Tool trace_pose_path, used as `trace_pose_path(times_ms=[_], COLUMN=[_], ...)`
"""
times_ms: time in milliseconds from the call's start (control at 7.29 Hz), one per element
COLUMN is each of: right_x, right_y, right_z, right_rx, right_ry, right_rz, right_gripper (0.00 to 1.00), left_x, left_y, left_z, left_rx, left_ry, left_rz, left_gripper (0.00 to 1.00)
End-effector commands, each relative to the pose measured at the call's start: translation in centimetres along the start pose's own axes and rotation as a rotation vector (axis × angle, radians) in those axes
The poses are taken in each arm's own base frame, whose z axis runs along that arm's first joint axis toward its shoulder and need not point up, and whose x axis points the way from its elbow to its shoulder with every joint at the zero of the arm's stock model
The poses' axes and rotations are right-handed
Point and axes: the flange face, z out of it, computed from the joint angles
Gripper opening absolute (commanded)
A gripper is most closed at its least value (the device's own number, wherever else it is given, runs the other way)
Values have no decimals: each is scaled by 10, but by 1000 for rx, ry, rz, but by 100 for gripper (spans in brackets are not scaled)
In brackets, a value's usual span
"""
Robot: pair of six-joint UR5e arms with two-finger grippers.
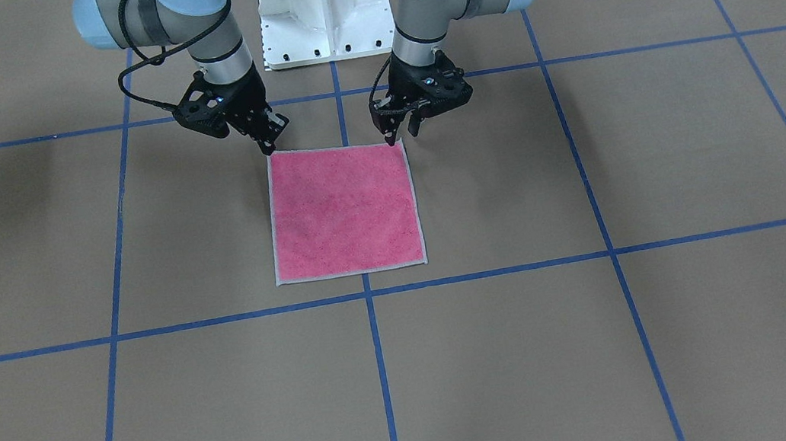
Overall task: Fold towel twice with both arms
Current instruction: 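Close both grippers on the towel's two near corners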
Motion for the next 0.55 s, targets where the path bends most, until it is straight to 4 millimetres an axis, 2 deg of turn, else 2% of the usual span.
trace_pose_path(times_ms=[0, 275, 412], right_x=[1, 1, 1], right_y=[0, -1, -1], right_z=[0, 1, 1], right_rx=[0, 2, 2], right_ry=[1, 2, 2], right_rz=[0, 1, 1], right_gripper=[0, 0, 0], left_x=[0, 3, 2], left_y=[0, 0, 0], left_z=[2, 1, 2], left_rx=[1, 0, 0], left_ry=[-4, 1, -2], left_rz=[0, 0, 0], left_gripper=[50, 35, 31])
